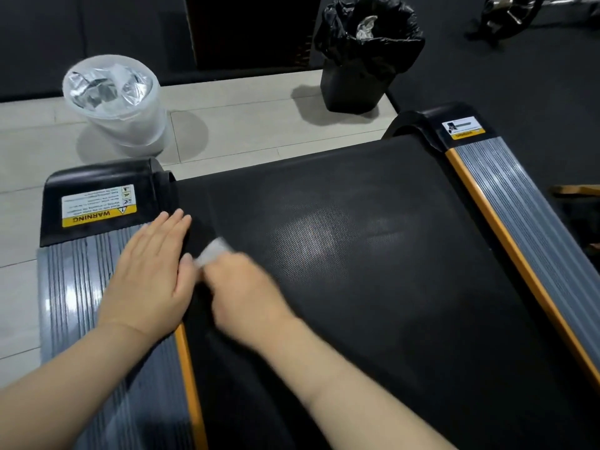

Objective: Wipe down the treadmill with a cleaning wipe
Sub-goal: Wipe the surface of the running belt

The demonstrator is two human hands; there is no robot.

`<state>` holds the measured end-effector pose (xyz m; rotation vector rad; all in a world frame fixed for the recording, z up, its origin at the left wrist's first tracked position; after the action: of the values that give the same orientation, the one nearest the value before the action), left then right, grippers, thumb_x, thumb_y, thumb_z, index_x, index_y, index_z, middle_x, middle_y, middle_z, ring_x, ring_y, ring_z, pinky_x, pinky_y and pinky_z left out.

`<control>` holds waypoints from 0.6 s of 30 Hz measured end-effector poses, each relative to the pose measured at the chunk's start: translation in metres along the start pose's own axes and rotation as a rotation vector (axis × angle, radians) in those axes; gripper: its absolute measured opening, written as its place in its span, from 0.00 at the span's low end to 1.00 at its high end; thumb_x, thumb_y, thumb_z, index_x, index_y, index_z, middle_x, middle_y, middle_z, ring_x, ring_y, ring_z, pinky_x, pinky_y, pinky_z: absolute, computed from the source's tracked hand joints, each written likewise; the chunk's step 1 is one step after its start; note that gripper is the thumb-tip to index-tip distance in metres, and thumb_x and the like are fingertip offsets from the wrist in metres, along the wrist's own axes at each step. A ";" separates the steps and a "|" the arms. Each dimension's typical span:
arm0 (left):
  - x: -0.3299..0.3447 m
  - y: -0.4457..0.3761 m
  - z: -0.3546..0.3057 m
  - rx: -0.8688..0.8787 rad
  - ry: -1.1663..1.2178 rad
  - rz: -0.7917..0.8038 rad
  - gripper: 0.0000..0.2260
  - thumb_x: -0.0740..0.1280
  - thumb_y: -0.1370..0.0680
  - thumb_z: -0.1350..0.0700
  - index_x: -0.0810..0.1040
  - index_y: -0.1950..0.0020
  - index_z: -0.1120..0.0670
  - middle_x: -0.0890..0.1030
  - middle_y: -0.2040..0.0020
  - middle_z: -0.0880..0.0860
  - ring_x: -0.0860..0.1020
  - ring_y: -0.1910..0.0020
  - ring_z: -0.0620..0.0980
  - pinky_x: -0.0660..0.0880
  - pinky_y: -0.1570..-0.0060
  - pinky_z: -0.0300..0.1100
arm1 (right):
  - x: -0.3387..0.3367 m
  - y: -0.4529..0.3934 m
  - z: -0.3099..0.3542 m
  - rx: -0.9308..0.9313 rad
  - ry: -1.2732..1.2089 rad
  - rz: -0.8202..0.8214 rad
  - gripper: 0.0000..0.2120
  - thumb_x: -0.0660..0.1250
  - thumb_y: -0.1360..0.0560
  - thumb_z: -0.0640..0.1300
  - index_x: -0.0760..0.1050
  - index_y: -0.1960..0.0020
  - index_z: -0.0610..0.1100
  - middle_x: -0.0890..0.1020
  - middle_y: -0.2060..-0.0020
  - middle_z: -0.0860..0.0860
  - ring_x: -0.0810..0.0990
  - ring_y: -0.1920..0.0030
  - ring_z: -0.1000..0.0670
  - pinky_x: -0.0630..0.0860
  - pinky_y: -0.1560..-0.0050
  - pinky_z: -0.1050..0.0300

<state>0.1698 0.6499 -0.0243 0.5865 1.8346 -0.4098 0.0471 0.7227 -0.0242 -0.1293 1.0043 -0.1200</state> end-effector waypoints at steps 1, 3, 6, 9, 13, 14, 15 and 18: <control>-0.001 0.000 0.000 -0.004 0.015 -0.006 0.28 0.48 0.21 0.49 0.63 0.23 0.58 0.64 0.23 0.55 0.58 0.22 0.50 0.53 0.23 0.51 | 0.008 0.005 0.019 -0.089 0.019 0.119 0.12 0.67 0.33 0.31 0.78 0.51 0.40 0.79 0.57 0.42 0.77 0.58 0.40 0.76 0.57 0.47; -0.001 0.001 0.001 -0.002 0.021 -0.006 0.28 0.47 0.21 0.49 0.63 0.23 0.58 0.65 0.23 0.55 0.58 0.22 0.51 0.54 0.23 0.52 | 0.002 0.002 -0.002 -0.137 0.119 0.128 0.08 0.66 0.31 0.34 0.78 0.53 0.40 0.78 0.60 0.42 0.77 0.60 0.39 0.74 0.60 0.46; -0.001 0.001 0.001 0.015 0.005 -0.007 0.28 0.48 0.21 0.48 0.63 0.23 0.58 0.66 0.24 0.55 0.58 0.22 0.52 0.53 0.23 0.51 | -0.056 -0.001 -0.111 0.167 0.432 -0.019 0.10 0.60 0.26 0.39 0.80 0.54 0.44 0.79 0.61 0.43 0.78 0.60 0.39 0.75 0.60 0.46; -0.001 0.001 0.000 0.020 -0.014 -0.005 0.28 0.48 0.21 0.48 0.64 0.24 0.58 0.67 0.24 0.55 0.59 0.22 0.52 0.53 0.23 0.51 | -0.145 0.048 -0.218 0.640 0.489 -0.343 0.11 0.60 0.23 0.42 0.81 0.53 0.40 0.78 0.52 0.40 0.76 0.51 0.36 0.75 0.52 0.48; 0.000 0.000 0.000 0.028 -0.024 -0.008 0.27 0.49 0.21 0.49 0.66 0.25 0.58 0.68 0.25 0.56 0.59 0.23 0.54 0.53 0.23 0.52 | -0.174 0.077 -0.251 0.978 0.374 -0.509 0.13 0.60 0.22 0.44 0.81 0.49 0.38 0.75 0.42 0.42 0.76 0.46 0.44 0.71 0.46 0.56; 0.000 0.000 -0.001 0.031 -0.027 -0.008 0.27 0.49 0.21 0.49 0.66 0.25 0.58 0.69 0.26 0.56 0.60 0.23 0.54 0.53 0.23 0.52 | -0.167 0.069 -0.242 0.971 0.358 -0.482 0.12 0.61 0.22 0.43 0.80 0.48 0.38 0.75 0.42 0.41 0.77 0.48 0.43 0.70 0.45 0.55; 0.000 0.000 -0.002 0.031 -0.028 -0.010 0.27 0.49 0.22 0.49 0.67 0.25 0.58 0.69 0.26 0.56 0.60 0.23 0.54 0.53 0.23 0.52 | -0.159 0.059 -0.232 0.935 0.354 -0.449 0.11 0.61 0.21 0.42 0.79 0.47 0.38 0.75 0.42 0.41 0.76 0.48 0.42 0.70 0.46 0.54; -0.002 0.000 -0.002 0.032 -0.031 -0.011 0.27 0.49 0.21 0.49 0.67 0.25 0.58 0.69 0.26 0.56 0.60 0.23 0.54 0.53 0.23 0.51 | -0.140 0.045 -0.207 0.834 0.318 -0.370 0.10 0.62 0.20 0.44 0.75 0.43 0.39 0.74 0.44 0.41 0.75 0.51 0.43 0.68 0.51 0.55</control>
<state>0.1684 0.6510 -0.0220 0.5885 1.8050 -0.4538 -0.2006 0.7786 -0.0254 0.4842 1.1630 -0.9045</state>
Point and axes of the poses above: each hand's wrist, its own y-axis away from the middle knuckle, its own x-axis out of the palm, z = x × y, the point moved 4 cm from there along -y, towards the middle knuckle
